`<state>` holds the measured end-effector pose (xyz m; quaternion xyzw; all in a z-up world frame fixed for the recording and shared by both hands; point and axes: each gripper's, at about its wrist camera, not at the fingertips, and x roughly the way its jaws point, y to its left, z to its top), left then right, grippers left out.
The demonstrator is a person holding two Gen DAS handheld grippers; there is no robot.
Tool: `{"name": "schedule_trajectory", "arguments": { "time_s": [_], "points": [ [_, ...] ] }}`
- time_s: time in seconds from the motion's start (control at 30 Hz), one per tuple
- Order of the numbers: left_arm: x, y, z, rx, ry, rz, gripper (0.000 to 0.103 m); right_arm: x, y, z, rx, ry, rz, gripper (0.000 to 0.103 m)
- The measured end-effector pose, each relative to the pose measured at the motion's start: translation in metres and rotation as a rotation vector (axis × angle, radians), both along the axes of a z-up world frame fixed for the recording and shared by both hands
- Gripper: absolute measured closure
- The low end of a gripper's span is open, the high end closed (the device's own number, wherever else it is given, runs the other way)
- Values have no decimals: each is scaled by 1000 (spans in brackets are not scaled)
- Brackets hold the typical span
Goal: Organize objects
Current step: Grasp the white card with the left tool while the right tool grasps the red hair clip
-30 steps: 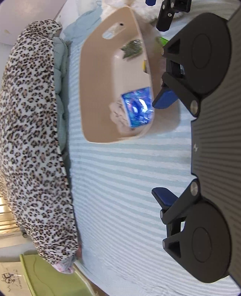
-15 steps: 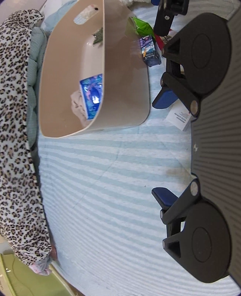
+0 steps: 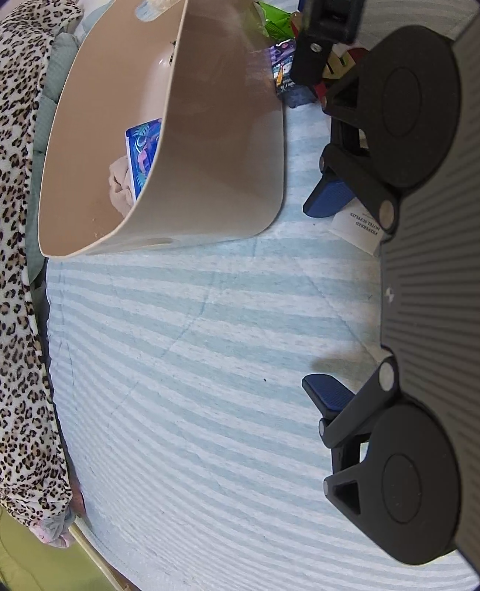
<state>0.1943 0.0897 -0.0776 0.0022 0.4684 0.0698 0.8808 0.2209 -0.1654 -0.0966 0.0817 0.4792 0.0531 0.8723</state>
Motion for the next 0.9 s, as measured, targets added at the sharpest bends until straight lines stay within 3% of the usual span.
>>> {"name": "schedule_trajectory", "arguments": {
  "time_s": [0.17, 0.27, 0.53, 0.73, 0.9],
  "points": [
    [-2, 4, 4, -11, -7, 20, 11, -1, 1, 6, -6, -47, -6, 0],
    [-2, 2, 5, -18, -6, 23, 11, 2, 8, -1, -51, -5, 33, 0],
    [-11, -20, 1, 4, 9, -28, 11, -20, -3, -6, -15, 73, 53, 0],
    [-23, -19, -10, -87, 70, -26, 11, -29, -19, -11, 19, 108, 42, 0],
    [-32, -16, -13, -97, 63, -45, 17, -34, -24, -14, 60, 105, 25, 0]
  ]
}}
